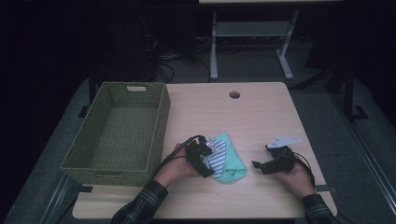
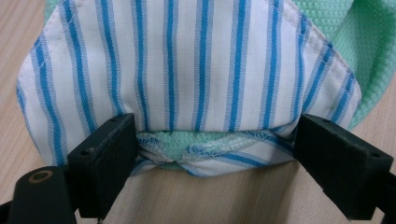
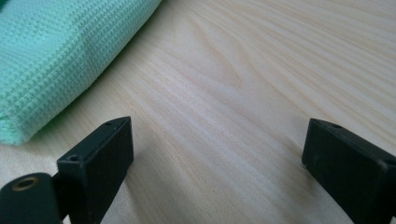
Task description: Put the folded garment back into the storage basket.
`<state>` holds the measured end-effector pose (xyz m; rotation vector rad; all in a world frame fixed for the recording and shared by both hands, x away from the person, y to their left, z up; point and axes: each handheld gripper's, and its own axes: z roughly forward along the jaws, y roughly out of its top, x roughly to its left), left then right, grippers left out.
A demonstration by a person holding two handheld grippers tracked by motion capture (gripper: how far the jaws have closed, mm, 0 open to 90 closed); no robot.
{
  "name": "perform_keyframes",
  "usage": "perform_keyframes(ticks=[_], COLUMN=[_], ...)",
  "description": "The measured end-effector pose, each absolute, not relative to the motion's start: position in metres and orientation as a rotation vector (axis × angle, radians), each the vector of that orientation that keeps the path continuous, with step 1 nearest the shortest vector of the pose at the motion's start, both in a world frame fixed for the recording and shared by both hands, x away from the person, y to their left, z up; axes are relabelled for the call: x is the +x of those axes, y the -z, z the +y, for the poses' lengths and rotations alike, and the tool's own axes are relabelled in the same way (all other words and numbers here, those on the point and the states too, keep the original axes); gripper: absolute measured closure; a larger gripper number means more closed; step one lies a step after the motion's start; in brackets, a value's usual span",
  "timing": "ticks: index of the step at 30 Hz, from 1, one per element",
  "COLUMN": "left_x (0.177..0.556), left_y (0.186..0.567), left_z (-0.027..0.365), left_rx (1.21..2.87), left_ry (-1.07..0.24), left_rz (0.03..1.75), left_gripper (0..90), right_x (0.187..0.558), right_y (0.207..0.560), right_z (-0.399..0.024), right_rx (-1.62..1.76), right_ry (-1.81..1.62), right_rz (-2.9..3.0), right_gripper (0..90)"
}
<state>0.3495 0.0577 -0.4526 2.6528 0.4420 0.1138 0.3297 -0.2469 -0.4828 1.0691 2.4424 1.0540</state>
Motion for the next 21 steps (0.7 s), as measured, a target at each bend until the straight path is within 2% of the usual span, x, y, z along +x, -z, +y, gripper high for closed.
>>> perform_keyframes(ticks=[5,13,16,21], left_x=[0.3484,0.346,0.3462,0.3485], left_y=[0.4506,0.4462,0.4453,0.4453], left_z=[0.0565,0.0515,0.0501,0.0499], left_rx=[2.663,2.657,2.65,2.644], left_ry=[-0.117,-0.125,-0.142,-0.161], left_rz=[0.433,0.407,0.404,0.411], left_gripper=[17.9,44.7,57.7,69.9], right_x=[0.3297,0.3298,0.3298,0.3299], right_y=[0.4828,0.4828,0.4828,0.4828], right_z=[-0.2468,-0.2468,-0.2469,-0.247], right_rx=[1.07,1.069,1.069,1.071], right_ry=[-1.054,-1.054,-1.054,-1.052], right_rz=[2.443,2.443,2.443,2.443], right_gripper=[8.3,8.2,8.2,8.2])
